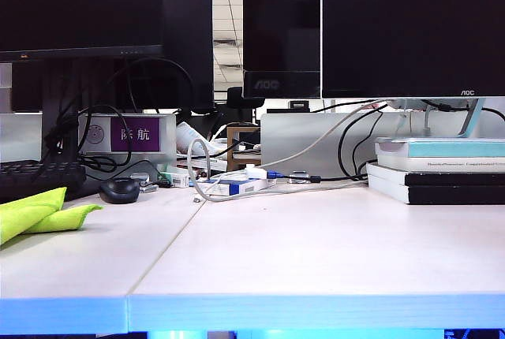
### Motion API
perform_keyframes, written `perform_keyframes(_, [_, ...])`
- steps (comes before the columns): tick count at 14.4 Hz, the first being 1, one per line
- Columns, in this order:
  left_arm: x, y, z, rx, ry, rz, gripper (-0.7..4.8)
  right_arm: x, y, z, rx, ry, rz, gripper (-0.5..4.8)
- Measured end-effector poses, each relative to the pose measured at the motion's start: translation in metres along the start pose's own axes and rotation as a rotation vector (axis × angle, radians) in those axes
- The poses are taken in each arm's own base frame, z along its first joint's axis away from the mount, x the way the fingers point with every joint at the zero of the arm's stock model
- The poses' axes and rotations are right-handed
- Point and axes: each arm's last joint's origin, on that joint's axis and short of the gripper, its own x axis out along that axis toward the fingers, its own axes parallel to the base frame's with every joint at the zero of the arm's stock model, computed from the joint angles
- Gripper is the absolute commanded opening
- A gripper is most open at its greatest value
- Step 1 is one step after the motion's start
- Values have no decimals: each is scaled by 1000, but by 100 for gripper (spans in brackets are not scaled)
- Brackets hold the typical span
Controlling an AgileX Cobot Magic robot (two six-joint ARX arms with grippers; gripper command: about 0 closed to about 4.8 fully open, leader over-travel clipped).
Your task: Wipe the table from left to right using the rag.
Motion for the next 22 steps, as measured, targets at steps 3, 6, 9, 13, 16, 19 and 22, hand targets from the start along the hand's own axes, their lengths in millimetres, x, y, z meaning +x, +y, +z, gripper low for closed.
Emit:
perform_keyframes(3, [7, -4, 40, 11, -53, 98, -4, 7, 18, 47, -10, 10, 6, -5])
perform_keyframes(6, [32, -11, 84, 54, -23, 100, -4, 41, 43, 97, -55, 119, 65, -5])
perform_keyframes(9, [59, -18, 109, 61, 80, 57, -4, 67, 67, 129, -73, 190, 272, -5])
perform_keyframes(13, [105, -24, 133, 56, 239, 0, -4, 84, 120, 151, -57, 242, 586, -5])
perform_keyframes(16, [124, -24, 132, 54, 325, 11, -4, 74, 156, 139, -122, 296, 763, -5])
perform_keyframes(19, [133, -23, 125, 54, 402, 21, -4, 58, 188, 107, -224, 459, 829, -5])
perform_keyframes(22, [134, -24, 122, 52, 437, -10, -4, 40, 215, 77, -347, 591, 885, -5])
